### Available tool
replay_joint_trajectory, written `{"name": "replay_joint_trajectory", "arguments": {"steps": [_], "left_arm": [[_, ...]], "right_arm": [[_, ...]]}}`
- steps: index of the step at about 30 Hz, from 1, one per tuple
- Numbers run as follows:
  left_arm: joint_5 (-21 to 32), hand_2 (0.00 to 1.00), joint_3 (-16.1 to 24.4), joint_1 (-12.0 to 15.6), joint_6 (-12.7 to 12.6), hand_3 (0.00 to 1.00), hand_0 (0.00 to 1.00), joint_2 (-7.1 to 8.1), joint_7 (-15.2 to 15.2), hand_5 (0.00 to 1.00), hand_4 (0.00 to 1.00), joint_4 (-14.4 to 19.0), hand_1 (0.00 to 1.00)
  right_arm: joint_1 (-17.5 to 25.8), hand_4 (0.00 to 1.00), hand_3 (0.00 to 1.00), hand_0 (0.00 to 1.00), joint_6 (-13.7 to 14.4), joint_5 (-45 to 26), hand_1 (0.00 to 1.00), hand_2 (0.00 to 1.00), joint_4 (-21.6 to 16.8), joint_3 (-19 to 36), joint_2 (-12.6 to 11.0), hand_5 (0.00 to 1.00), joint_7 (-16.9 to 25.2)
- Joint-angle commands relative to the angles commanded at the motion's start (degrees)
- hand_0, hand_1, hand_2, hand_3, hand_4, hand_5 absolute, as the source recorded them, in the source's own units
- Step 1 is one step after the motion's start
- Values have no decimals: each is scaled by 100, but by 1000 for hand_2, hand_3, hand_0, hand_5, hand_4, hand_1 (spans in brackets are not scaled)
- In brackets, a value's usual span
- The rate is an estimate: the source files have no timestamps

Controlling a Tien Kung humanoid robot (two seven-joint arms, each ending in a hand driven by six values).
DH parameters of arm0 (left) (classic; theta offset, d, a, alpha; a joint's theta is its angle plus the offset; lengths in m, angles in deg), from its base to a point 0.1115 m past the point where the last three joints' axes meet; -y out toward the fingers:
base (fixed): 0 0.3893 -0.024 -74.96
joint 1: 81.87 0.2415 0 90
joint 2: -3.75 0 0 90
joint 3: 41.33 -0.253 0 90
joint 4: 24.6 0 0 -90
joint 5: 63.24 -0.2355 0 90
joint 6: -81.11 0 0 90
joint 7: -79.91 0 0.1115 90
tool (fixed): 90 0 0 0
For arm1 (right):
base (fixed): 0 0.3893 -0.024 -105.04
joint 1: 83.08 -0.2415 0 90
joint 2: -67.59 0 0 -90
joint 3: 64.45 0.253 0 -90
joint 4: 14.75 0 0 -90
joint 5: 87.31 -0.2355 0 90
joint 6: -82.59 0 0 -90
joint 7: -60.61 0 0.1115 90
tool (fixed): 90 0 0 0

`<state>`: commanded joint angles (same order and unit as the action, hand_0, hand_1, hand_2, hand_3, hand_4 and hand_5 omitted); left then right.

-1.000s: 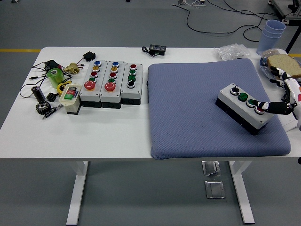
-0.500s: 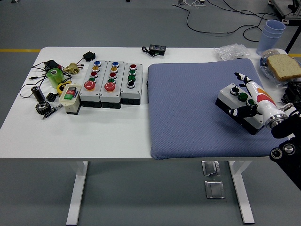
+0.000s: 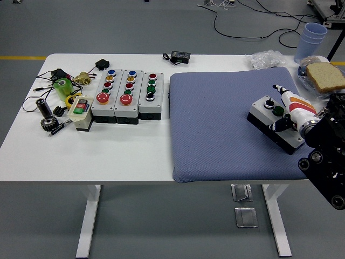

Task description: Pick up the button,place it on the desk,press the button,press the button

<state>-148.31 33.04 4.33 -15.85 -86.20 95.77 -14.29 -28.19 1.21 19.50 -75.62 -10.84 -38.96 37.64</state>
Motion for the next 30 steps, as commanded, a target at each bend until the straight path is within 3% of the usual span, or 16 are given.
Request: {"name": "replay_joint_trajectory", "arguments": {"steps": [1,6,7,12,13,18,19,24,25,30], "left_arm": [[-7,693,-2,2,1,579,653,0,2,854,329,0,662],[-66,693,-44,21,9,579,653,1,25,854,329,0,662],[-64,690,-69,32,8,579,652,-1,32,854,328,0,661],[-70,690,-124,56,6,579,652,-5,51,854,328,0,661],[-66,690,-134,57,6,579,653,-4,52,854,327,0,660],[-33,690,-162,50,4,579,653,-4,49,854,327,0,660],[-23,690,-170,46,4,579,652,-2,47,854,327,0,658],[-2,690,-177,16,7,579,652,2,44,854,327,0,658],[-2,688,-176,10,9,579,651,3,44,853,326,0,658],[0,688,-171,-1,11,579,651,4,44,853,326,0,658]], "right_arm": [[-14,996,897,922,-15,-1,782,857,21,-9,5,44,-16],[-202,996,897,922,-299,40,782,857,299,-48,90,44,-246],[-259,998,841,873,-409,126,741,807,389,-25,131,132,-327],[-382,998,841,873,-645,541,741,807,615,52,219,132,-543],[-406,998,744,666,-709,642,587,703,649,60,219,169,-596],[-481,998,744,666,-928,941,587,703,727,40,199,169,-789],[-495,989,629,365,-963,970,393,578,736,22,191,154,-811],[-559,989,629,365,-1074,1057,393,578,760,-119,144,154,-867],[-569,947,540,233,-1110,1078,302,499,769,-149,130,114,-873],[-564,947,540,233,-986,1178,302,499,732,-246,50,114,-888]]}}
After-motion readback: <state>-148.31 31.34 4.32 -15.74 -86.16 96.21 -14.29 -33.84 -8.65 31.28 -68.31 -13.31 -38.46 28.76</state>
